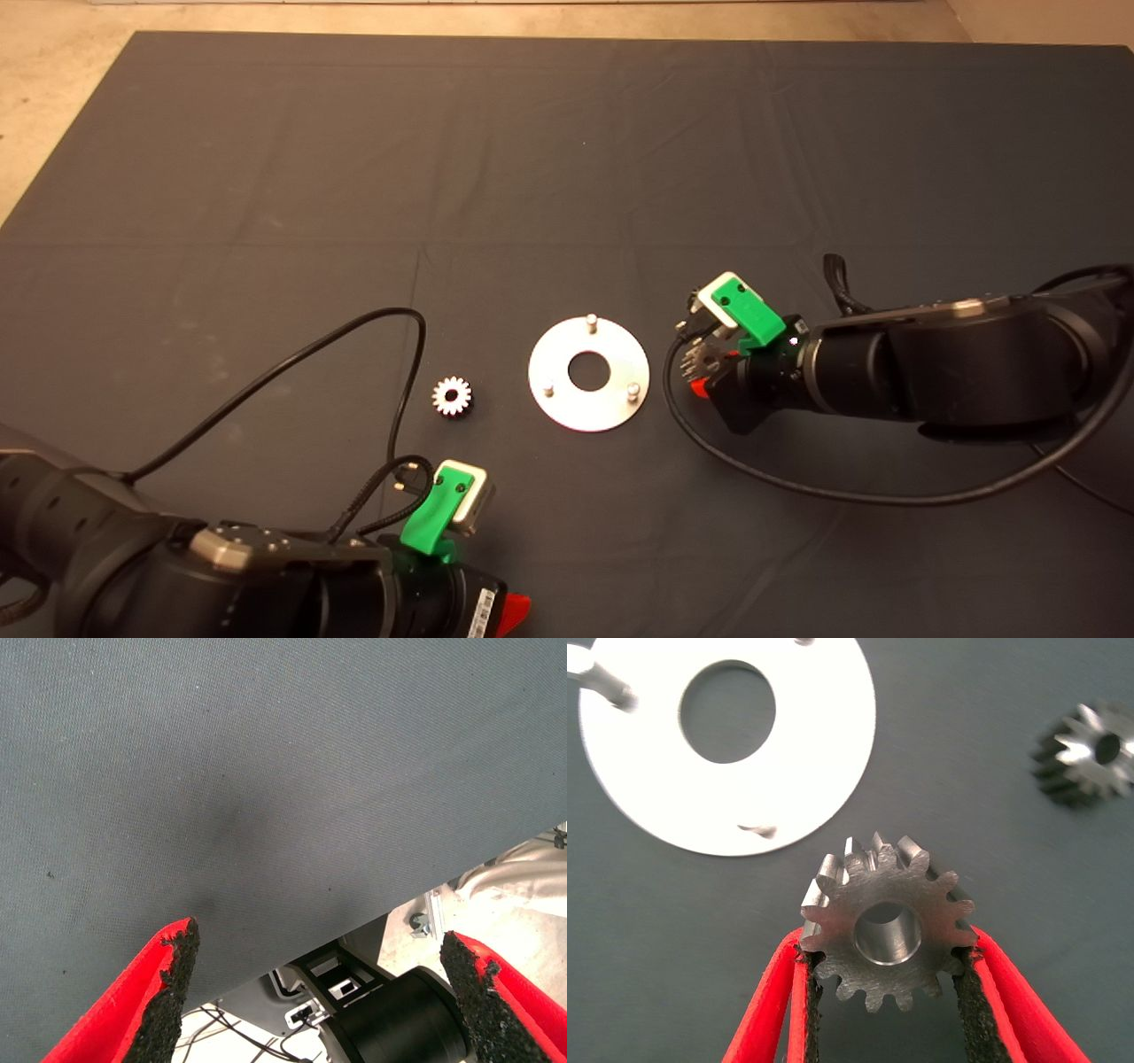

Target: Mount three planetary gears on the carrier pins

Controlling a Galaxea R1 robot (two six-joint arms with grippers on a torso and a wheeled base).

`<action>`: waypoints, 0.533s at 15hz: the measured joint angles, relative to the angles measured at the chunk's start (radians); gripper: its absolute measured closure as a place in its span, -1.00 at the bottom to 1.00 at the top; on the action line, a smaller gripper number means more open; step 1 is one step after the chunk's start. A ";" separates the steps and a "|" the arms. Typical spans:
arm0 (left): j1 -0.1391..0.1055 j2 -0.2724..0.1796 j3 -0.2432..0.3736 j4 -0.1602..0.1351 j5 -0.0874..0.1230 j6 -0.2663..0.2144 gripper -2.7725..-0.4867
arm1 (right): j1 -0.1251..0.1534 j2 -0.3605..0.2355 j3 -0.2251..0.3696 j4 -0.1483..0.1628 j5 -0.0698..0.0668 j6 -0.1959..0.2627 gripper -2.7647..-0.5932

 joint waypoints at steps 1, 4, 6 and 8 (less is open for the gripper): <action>0.000 0.000 0.000 0.000 0.000 0.000 -0.25 | 0.000 0.018 0.000 0.001 0.001 0.000 0.78; 0.000 -0.001 0.000 0.000 0.000 0.000 -0.25 | 0.000 0.055 0.000 0.001 0.003 0.000 0.78; 0.000 -0.001 0.000 0.000 0.000 0.000 -0.25 | 0.000 0.070 -0.001 0.001 0.003 0.000 0.78; 0.000 -0.002 0.000 0.000 0.000 0.000 -0.25 | 0.000 0.087 -0.014 0.002 0.003 0.000 0.77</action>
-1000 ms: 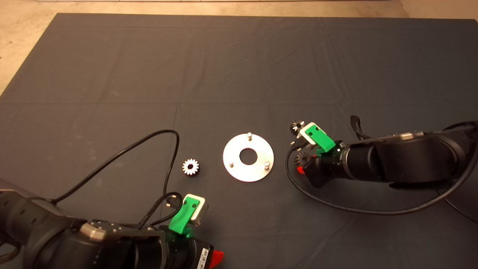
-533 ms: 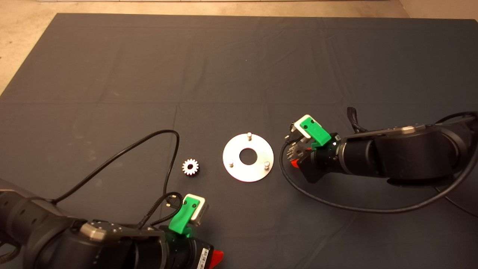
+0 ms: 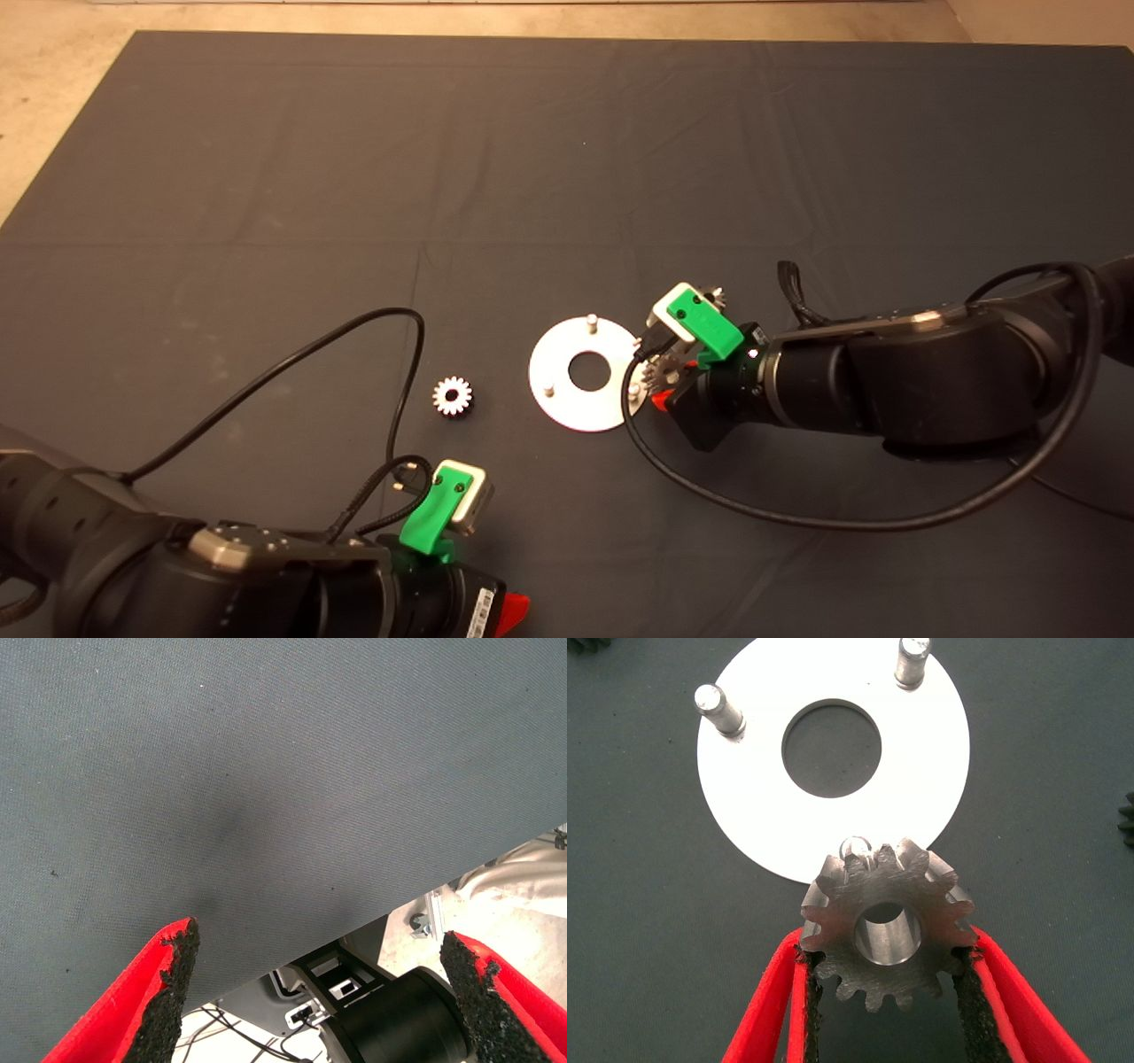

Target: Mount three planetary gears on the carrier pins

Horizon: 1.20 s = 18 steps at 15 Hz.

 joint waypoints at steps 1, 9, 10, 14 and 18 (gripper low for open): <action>0.000 0.000 0.000 0.000 0.000 0.000 -0.25 | 0.000 0.011 -0.014 0.000 0.000 0.000 0.78; -0.003 -0.001 0.000 0.000 0.000 0.000 -0.25 | 0.000 0.099 -0.096 0.028 -0.003 -0.001 0.78; -0.005 -0.002 0.000 0.000 0.000 0.000 -0.25 | 0.000 0.102 -0.098 0.046 -0.003 -0.001 0.77; -0.006 -0.003 0.000 0.000 0.000 0.000 -0.25 | 0.020 0.107 -0.100 0.144 -0.004 -0.002 0.77; -0.006 -0.003 0.000 0.000 0.000 0.000 -0.25 | 0.028 0.107 -0.108 0.174 -0.003 -0.015 0.78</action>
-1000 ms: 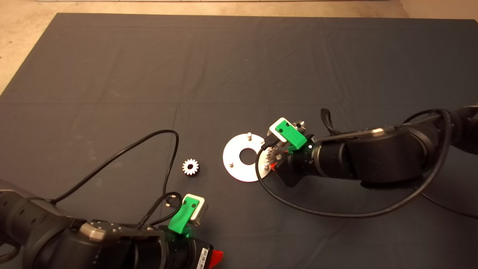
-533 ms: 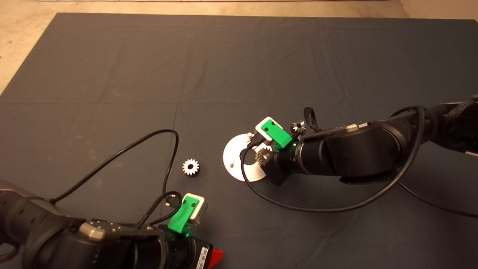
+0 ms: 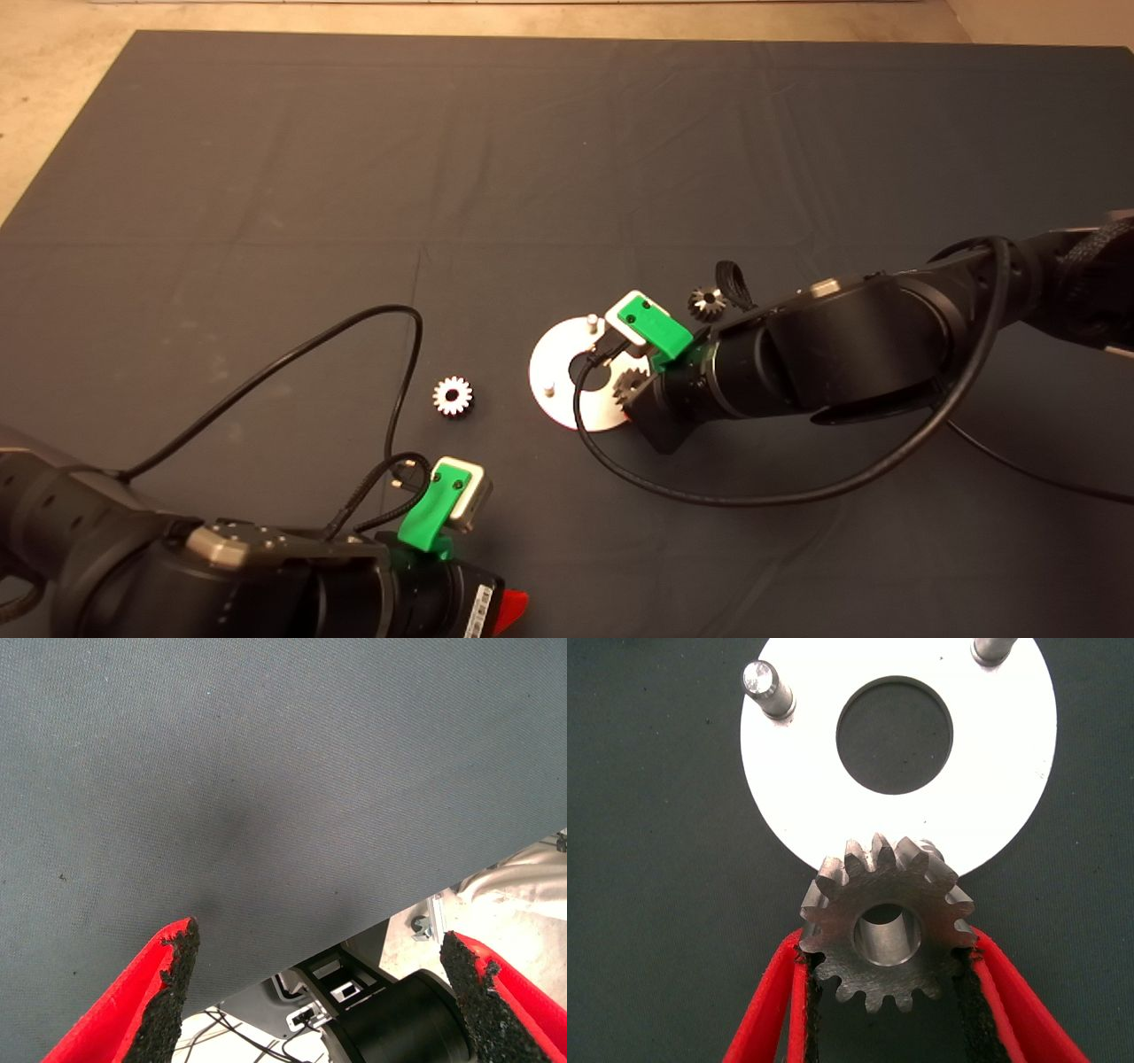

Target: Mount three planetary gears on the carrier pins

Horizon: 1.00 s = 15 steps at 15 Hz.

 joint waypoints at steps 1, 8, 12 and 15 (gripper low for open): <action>0.000 0.000 0.000 0.000 0.000 0.000 -0.25 | 0.000 0.000 -0.007 0.004 0.000 -0.008 0.78; 0.000 0.000 0.000 0.000 0.000 0.000 -0.25 | 0.000 0.003 -0.066 0.008 0.000 -0.076 0.78; 0.000 -0.001 0.000 0.000 0.000 0.000 -0.25 | 0.000 0.006 -0.082 0.008 0.000 -0.095 0.78; 0.000 -0.002 0.000 0.000 0.000 0.000 -0.25 | 0.000 0.006 -0.086 0.009 0.000 -0.102 0.78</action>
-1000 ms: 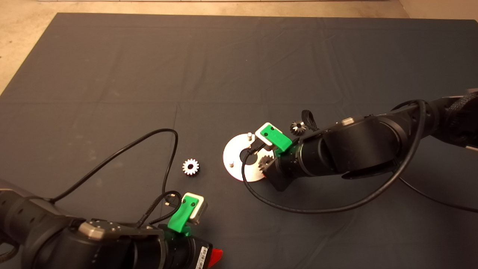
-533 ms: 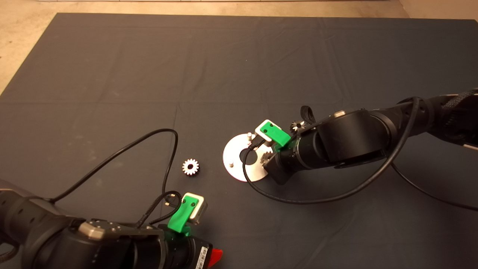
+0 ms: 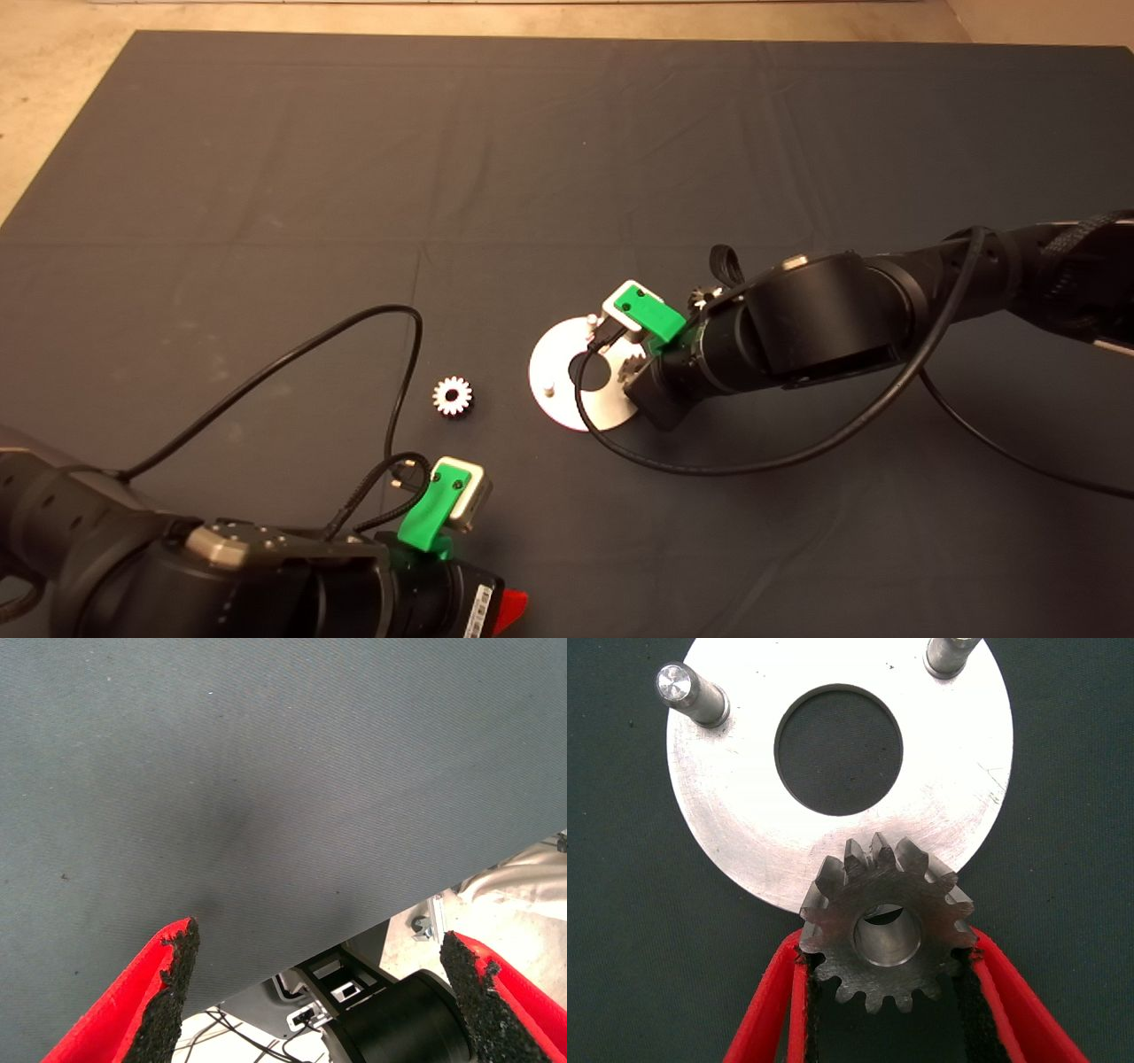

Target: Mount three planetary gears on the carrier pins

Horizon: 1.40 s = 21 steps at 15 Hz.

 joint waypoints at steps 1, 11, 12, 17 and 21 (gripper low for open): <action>0.000 0.000 0.000 0.000 0.000 0.000 -0.25 | 0.000 0.000 -0.002 0.000 0.000 -0.004 0.78; -0.006 0.000 0.000 0.000 0.000 0.000 -0.25 | 0.000 0.011 -0.009 0.002 0.001 -0.022 0.78; -0.008 0.000 0.000 0.000 0.000 0.000 -0.25 | 0.000 0.011 -0.009 0.002 0.000 -0.022 0.78; -0.019 -0.001 0.000 0.000 -0.001 0.000 -0.25 | -0.009 0.016 -0.012 0.005 0.000 -0.033 0.78; -0.024 -0.001 0.000 0.000 0.000 0.000 -0.25 | -0.010 0.022 -0.027 0.005 0.001 -0.050 0.78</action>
